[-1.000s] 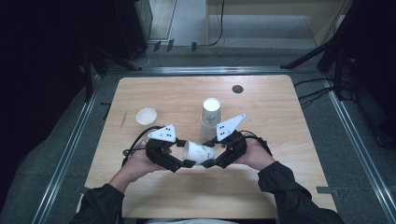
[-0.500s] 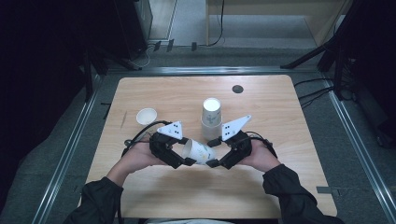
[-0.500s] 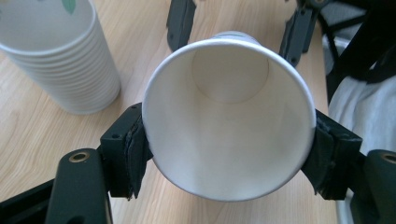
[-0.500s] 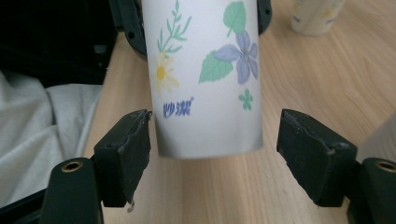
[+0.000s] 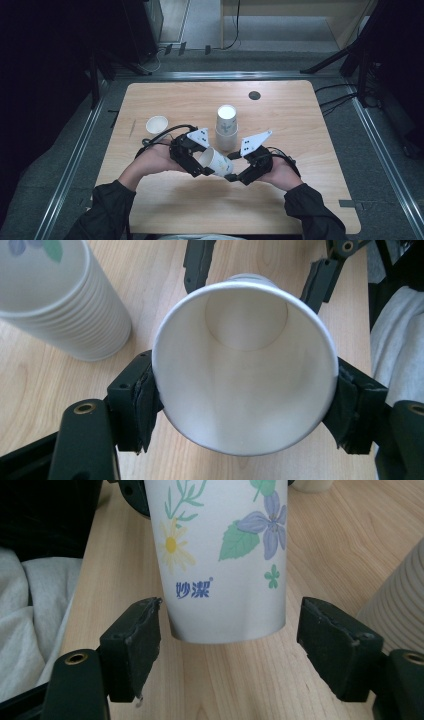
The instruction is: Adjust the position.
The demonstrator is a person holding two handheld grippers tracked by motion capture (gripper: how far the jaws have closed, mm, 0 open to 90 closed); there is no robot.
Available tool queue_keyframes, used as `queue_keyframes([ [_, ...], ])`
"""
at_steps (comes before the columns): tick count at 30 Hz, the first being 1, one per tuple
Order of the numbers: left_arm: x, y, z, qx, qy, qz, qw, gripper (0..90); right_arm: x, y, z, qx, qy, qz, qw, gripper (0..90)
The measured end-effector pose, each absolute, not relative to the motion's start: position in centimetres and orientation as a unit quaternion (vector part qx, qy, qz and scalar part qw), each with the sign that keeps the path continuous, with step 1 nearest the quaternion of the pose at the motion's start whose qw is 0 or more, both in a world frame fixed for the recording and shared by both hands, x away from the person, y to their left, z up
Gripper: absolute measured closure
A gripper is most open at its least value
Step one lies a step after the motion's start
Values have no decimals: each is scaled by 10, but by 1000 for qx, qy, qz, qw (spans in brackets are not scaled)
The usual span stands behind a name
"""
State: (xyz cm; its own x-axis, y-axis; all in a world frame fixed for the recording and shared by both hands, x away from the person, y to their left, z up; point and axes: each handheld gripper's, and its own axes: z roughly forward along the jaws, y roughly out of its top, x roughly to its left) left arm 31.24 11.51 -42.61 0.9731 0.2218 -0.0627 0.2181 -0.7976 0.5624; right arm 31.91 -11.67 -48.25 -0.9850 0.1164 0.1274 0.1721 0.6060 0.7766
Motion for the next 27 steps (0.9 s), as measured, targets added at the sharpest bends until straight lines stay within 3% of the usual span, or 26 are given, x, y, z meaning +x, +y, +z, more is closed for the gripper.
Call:
queue_keyframes([
  [16, 313, 87, -443, 968, 95, 6, 231, 262, 315, -111, -499, -88, -903, -419, 25, 277],
  [27, 310, 87, -441, 968, 82, 13, 237, 253, 311, -106, -498, -70, -904, -421, 21, 344],
])
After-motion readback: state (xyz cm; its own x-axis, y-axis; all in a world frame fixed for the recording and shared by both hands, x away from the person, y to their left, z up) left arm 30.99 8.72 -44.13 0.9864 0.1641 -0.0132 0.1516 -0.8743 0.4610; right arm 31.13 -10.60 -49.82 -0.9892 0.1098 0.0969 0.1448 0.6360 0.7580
